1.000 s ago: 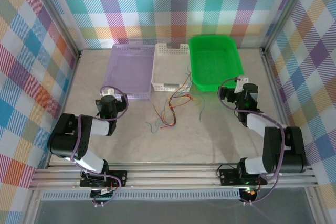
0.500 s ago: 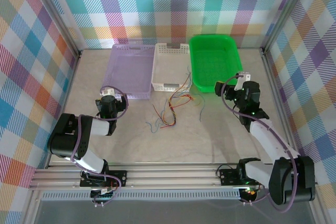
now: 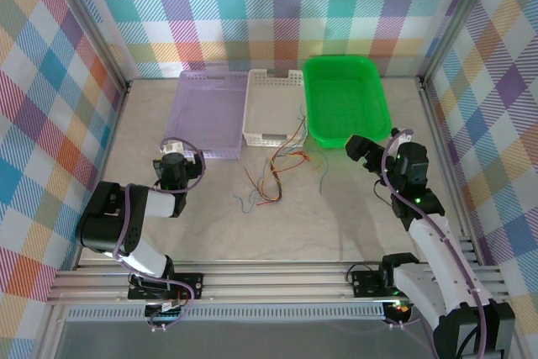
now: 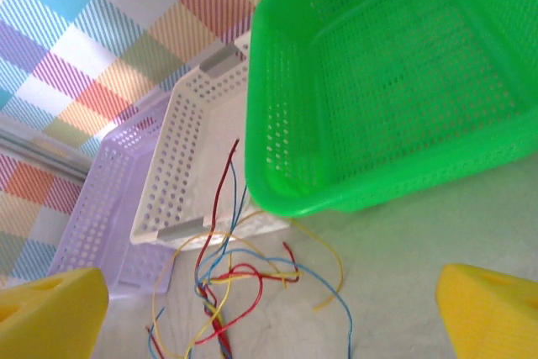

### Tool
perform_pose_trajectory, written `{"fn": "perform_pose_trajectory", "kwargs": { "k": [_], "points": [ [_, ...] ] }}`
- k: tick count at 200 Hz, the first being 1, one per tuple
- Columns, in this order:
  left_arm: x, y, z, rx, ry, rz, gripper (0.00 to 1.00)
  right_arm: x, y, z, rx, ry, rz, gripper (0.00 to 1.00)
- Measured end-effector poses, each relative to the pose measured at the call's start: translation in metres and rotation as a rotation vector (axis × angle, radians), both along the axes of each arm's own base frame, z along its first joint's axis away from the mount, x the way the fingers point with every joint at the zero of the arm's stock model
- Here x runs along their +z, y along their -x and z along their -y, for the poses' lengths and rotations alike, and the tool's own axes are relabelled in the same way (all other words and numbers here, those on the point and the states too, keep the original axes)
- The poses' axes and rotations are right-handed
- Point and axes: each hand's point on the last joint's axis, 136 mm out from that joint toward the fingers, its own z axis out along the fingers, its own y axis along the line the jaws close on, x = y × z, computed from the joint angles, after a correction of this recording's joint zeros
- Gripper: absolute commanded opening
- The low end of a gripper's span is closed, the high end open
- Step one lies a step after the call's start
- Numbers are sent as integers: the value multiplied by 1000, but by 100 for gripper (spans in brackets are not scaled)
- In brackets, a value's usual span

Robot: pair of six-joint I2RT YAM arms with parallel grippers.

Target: Untangle the cables

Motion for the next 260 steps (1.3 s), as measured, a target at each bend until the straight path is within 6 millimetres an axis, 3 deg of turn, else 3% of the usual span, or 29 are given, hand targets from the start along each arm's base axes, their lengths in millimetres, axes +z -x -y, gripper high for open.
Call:
{"fn": "perform_pose_trajectory", "kwargs": {
  "k": [69, 145, 217, 260],
  "points": [
    [0, 0, 0, 0, 0, 0, 100, -41, 37, -71, 247, 110, -134, 100],
    [4, 1, -1, -2, 4, 4, 100, -57, 69, -110, 392, 206, -159, 100],
    [83, 12, 9, -59, 47, 113, 100, -87, 76, -145, 492, 246, -212, 100],
    [125, 25, 18, -92, 136, 115, 100, -106, 73, -156, 510, 263, -248, 95]
  ]
}}
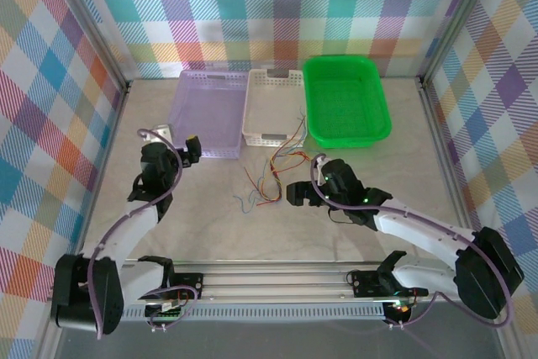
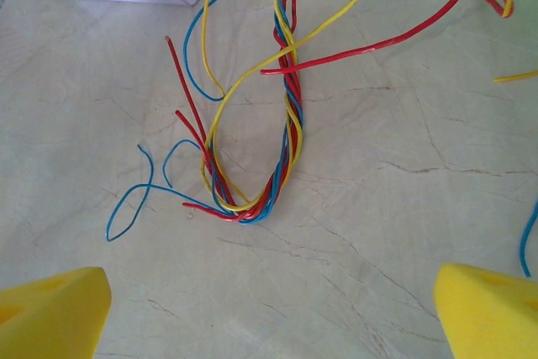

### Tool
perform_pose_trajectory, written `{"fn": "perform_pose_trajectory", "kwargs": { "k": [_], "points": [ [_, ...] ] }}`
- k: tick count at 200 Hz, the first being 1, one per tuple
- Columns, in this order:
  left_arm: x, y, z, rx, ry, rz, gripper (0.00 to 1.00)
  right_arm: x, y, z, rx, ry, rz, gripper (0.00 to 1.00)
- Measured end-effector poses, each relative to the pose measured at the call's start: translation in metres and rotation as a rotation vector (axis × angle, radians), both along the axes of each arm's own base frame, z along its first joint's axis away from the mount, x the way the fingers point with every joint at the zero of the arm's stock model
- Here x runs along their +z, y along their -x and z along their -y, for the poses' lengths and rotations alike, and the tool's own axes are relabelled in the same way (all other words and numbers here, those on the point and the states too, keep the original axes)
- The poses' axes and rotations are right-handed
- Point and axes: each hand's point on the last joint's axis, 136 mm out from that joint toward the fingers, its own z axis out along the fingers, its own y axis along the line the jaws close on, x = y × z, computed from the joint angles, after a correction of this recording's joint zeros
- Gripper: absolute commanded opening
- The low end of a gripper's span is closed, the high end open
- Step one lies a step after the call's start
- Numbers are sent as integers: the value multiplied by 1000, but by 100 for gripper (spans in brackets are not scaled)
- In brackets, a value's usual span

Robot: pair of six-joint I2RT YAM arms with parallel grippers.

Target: Untangle the cables

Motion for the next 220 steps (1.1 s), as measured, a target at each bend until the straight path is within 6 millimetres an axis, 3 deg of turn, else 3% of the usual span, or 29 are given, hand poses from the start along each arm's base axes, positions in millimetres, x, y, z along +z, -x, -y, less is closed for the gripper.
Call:
{"fn": "perform_pose_trajectory", "kwargs": {
  "k": [34, 56, 87, 123, 153, 220],
  "points": [
    [56, 13, 11, -37, 115, 6, 100, -20, -6, -11, 13, 37, -41, 87],
    [72, 36, 9, -6, 214, -14, 100, -36, -8, -24, 38, 76, -74, 83],
    [59, 75, 1, 77, 324, -103, 100, -52, -12, -39, 52, 133, -102, 72],
    [52, 105, 3, 73, 387, -136, 100, -59, -35, -56, 26, 194, -103, 62],
    [40, 119, 5, 78, 412, -191, 100, -66, -47, -56, -9, 242, -96, 53],
    [-4, 138, 22, 64, 532, -365, 99, -94, -56, -51, -39, 353, -133, 47]
  ]
}}
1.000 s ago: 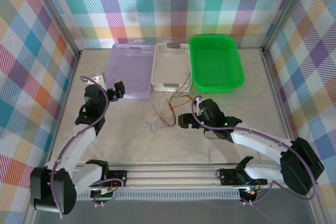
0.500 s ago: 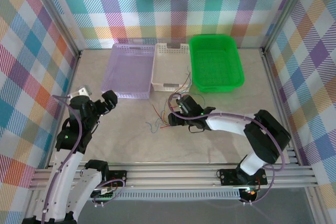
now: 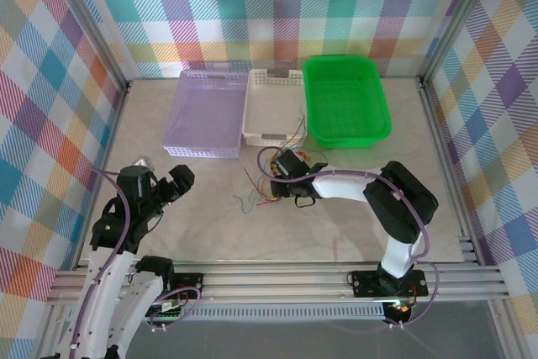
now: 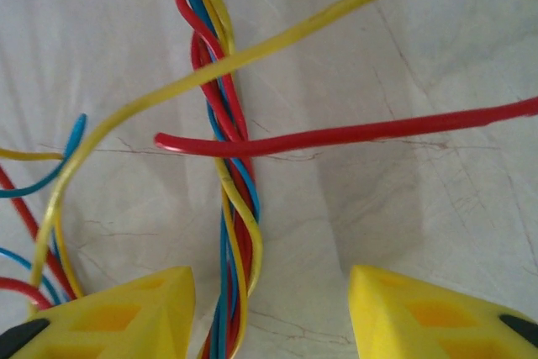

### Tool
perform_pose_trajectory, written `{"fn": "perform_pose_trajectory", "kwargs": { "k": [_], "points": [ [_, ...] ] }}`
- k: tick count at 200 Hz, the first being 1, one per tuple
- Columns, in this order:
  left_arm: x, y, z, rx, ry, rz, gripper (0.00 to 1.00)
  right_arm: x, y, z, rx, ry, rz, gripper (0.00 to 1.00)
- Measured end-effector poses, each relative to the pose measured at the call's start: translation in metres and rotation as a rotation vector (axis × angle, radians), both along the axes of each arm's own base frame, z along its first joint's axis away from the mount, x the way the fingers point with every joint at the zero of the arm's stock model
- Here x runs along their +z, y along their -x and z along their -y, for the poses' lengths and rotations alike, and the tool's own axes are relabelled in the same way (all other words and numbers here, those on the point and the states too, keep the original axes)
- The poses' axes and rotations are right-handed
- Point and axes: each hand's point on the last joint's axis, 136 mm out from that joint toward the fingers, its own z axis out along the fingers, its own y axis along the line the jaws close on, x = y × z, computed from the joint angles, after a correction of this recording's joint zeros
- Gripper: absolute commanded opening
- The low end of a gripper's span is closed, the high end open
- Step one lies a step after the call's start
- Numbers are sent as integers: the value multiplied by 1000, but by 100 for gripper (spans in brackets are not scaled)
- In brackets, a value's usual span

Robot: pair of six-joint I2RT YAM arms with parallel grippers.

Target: Untangle the cables

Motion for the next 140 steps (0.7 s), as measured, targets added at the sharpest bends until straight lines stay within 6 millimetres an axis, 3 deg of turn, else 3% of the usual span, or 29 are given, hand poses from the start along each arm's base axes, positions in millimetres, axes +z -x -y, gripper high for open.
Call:
{"fn": "perform_pose_trajectory", "kwargs": {
  "k": [40, 56, 96, 140],
  "points": [
    [-14, 14, 11, -11, 101, -19, 94, -4, -3, 5, -11, 35, 7, 26],
    [-20, 20, 17, -21, 137, -22, 93, -5, -4, 8, -21, 54, 8, 21],
    [-53, 35, 34, -60, 208, -88, 92, -5, -6, 11, -37, 69, 9, 0],
    [-76, 43, 57, -128, 239, -144, 91, -3, -4, 11, -32, 45, 23, 0]
  ]
}}
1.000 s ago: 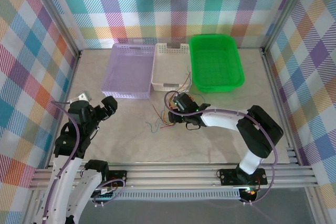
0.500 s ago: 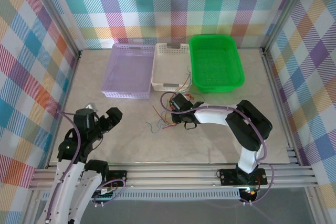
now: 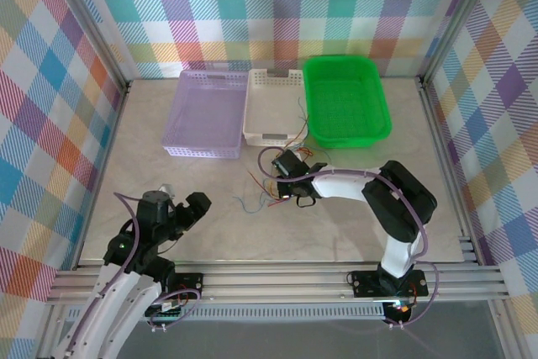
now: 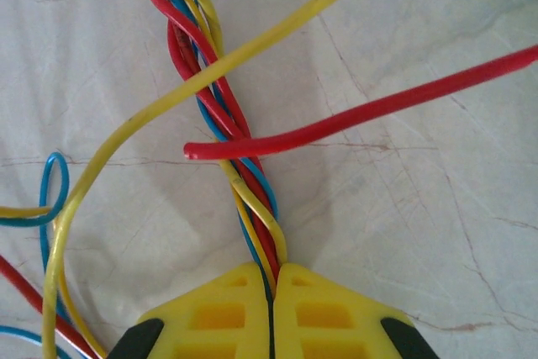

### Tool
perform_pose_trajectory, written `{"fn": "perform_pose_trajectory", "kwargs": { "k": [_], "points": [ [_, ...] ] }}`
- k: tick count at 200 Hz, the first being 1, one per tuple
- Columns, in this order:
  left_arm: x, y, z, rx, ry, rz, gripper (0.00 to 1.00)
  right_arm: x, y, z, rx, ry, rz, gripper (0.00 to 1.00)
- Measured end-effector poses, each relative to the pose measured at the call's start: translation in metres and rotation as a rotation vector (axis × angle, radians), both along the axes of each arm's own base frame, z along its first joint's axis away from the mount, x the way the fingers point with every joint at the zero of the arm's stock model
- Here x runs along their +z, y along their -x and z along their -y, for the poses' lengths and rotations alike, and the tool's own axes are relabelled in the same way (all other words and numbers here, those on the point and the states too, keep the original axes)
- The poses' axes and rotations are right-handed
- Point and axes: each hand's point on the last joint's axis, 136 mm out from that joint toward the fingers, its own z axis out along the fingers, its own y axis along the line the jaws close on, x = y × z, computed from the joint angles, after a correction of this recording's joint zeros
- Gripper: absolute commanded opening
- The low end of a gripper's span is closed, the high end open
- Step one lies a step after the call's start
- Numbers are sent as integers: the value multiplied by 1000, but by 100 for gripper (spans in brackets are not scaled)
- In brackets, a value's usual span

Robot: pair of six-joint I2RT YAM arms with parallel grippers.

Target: Untangle the cables

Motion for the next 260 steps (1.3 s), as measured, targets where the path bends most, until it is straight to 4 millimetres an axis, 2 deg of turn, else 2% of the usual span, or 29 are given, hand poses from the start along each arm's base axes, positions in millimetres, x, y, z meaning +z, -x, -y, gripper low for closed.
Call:
{"fn": "perform_pose_trajectory", "kwargs": {
  "k": [39, 81, 114, 153, 184, 207, 229, 260],
  "points": [
    [-7, -4, 38, -124, -39, 1, 93, 8, 19, 0, 44, -84, 4, 0],
    [-20, -12, 77, -219, -126, 0, 95, 53, 28, -6, 85, -224, 74, 0],
    [-9, -23, 112, -257, -120, 66, 97, 78, 33, -9, 109, -301, 114, 0],
    [12, -27, 148, -273, -50, 175, 100, 87, 40, -9, 129, -336, 116, 0],
    [35, -32, 168, -249, 48, 258, 100, 91, 43, -10, 141, -354, 111, 0],
    [24, -32, 181, -262, 35, 248, 97, 98, 47, -11, 153, -378, 117, 0],
    [13, -30, 188, -275, 14, 231, 87, 106, 51, -13, 165, -402, 123, 0],
    [19, -35, 187, -243, 21, 260, 78, 120, 56, -15, 182, -440, 135, 0]
  ]
}}
